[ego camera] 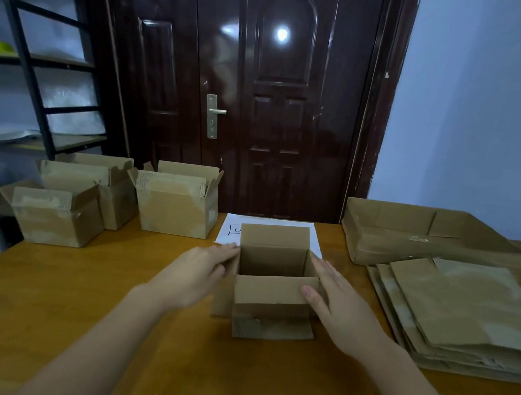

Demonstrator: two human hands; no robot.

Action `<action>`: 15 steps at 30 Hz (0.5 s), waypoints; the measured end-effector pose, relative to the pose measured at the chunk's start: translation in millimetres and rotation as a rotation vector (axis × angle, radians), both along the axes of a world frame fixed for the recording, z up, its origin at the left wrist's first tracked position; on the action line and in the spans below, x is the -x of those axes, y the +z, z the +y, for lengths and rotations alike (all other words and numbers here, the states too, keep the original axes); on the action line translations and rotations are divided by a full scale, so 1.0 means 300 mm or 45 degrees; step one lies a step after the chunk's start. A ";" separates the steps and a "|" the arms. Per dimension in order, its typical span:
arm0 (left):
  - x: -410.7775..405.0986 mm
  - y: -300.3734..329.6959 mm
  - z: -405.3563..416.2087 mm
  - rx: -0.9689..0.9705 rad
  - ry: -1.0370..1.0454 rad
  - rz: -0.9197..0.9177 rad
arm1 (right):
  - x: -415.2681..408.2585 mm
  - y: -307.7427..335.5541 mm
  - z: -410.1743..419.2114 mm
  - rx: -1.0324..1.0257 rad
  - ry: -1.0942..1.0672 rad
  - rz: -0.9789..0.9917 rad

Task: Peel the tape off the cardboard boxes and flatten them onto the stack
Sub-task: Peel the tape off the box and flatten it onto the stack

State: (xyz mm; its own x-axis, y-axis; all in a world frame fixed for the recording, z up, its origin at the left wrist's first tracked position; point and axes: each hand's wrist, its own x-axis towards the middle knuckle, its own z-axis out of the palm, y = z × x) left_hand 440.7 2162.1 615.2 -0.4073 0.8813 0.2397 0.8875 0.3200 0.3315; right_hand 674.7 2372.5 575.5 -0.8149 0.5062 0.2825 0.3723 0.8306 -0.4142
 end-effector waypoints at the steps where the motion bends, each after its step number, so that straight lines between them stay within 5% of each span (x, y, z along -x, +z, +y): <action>1: -0.020 -0.026 0.000 -0.049 0.012 -0.208 | -0.001 -0.005 -0.003 0.027 0.011 0.031; 3: -0.054 -0.074 0.010 -0.264 0.055 -0.506 | 0.001 -0.013 -0.008 0.080 0.038 0.090; 7: -0.077 -0.057 0.055 -0.527 0.174 -0.747 | 0.017 -0.016 -0.019 0.227 -0.004 0.180; 15: -0.125 0.063 0.124 -0.199 -0.196 -0.828 | 0.042 0.028 -0.055 0.805 -0.166 0.519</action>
